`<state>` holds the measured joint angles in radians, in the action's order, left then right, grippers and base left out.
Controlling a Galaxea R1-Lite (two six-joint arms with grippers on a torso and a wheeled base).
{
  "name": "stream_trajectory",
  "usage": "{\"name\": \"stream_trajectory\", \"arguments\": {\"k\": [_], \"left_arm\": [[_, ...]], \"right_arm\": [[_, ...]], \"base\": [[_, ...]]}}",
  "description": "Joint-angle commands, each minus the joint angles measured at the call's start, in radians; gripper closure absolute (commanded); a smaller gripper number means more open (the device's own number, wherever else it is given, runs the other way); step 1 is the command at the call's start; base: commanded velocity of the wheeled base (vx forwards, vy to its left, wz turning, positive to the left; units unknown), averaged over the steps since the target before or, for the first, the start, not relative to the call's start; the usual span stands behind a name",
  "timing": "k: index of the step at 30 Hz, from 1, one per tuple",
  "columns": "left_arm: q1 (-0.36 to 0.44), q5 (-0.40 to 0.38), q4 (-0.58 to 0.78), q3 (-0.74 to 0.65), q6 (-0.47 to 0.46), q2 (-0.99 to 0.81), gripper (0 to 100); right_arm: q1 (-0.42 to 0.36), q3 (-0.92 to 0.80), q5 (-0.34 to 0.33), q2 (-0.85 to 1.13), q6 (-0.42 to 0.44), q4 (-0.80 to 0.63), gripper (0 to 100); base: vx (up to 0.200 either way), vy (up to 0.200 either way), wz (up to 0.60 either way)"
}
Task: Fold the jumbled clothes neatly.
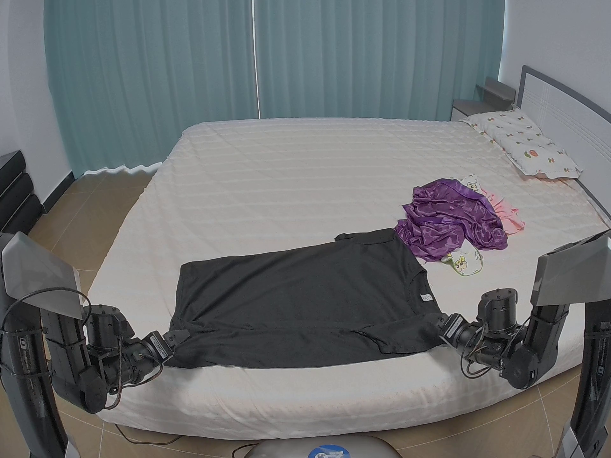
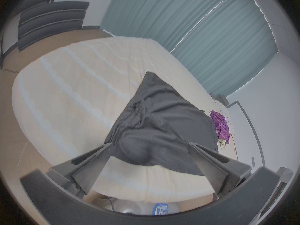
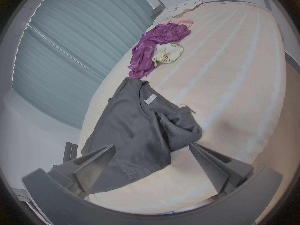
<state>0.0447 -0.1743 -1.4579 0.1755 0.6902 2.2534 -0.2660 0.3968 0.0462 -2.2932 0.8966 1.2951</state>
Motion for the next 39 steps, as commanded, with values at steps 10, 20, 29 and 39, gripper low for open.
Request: {"name": "stream_trajectory", "arguments": {"k": [10,20,29,39], "left_arm": [[0.004,0.035,-0.102,-0.027,-0.003,0.054,0],[0.006,0.035,-0.113,-0.019,-0.001,0.066,0],[0.007,0.036,-0.113,-0.013,-0.001,0.074,0],[0.006,0.038,-0.113,0.027,0.005,0.061,0]], "right_arm": [[0.071,-0.032,-0.003,0.089,-0.005,0.015,0],[0.083,-0.016,-0.009,0.087,-0.036,0.004,0],[0.080,-0.007,-0.011,0.077,-0.038,0.003,0],[0.080,0.007,-0.058,0.074,-0.073,0.003,0]], "base": [[0.120,0.000,0.00],[0.000,0.000,0.00],[0.000,0.000,0.00],[0.000,0.000,0.00]]}}
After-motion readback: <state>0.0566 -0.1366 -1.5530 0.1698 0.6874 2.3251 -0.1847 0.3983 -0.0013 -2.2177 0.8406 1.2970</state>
